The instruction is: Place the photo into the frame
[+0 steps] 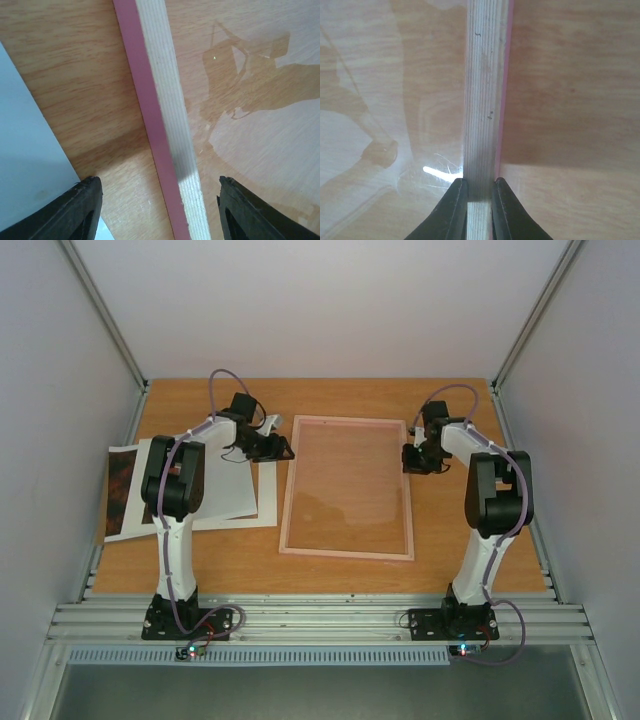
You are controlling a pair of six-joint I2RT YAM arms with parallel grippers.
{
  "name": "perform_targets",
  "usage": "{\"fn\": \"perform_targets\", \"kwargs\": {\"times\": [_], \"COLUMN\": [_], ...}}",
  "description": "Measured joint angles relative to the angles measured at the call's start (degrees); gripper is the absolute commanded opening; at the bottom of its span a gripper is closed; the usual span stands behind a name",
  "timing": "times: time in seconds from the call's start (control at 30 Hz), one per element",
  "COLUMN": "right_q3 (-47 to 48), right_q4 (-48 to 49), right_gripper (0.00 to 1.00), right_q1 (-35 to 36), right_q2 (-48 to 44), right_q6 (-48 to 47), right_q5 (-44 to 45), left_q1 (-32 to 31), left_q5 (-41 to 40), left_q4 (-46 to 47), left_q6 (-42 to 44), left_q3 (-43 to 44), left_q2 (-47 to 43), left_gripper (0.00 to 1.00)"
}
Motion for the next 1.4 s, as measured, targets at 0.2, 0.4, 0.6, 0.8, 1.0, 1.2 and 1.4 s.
{"fn": "perform_targets", "kwargs": {"times": [0.2, 0.4, 0.6, 0.8, 1.0, 1.2, 1.4], "right_q3": [3.30, 2.25, -1.22, -4.35, -8.83, -11.87, -14.47], "right_q4": [0.13, 0.17, -0.90, -2.99, -3.32, -2.89, 0.13], "right_gripper": [0.37, 0.59, 0.62, 0.66, 0.68, 0.68, 0.69], "right_q1": [1.09, 1.14, 0.87, 0.87, 1.05, 1.60, 3.41], "right_q2": [2.16, 2.78, -2.08, -7.67, -8.81, -8.83, -9.33], "right_q6": [0.37, -3.08, -10.54, -18.62, -22.03, -24.55, -26.53], "right_q5": [2.71, 2.36, -2.78, -5.25, -2.62, 1.49, 4.96], "left_q1": [0.00, 0.00, 0.00, 0.00, 0.00, 0.00, 0.00], "left_q5": [-1.53, -2.38, -2.38, -2.38, -2.38, -2.38, -2.38], "left_q4": [-0.52, -0.79, -0.76, -0.76, -0.76, -0.79, -0.76], "left_q6": [0.42, 1.44, 1.68, 1.70, 1.84, 1.86, 1.86], "left_q3": [1.81, 2.67, 2.64, 2.64, 2.64, 2.64, 2.64], "left_q2": [0.87, 1.27, 1.27, 1.27, 1.27, 1.27, 1.27], "left_gripper": [0.64, 0.64, 0.64, 0.64, 0.64, 0.64, 0.64]}}
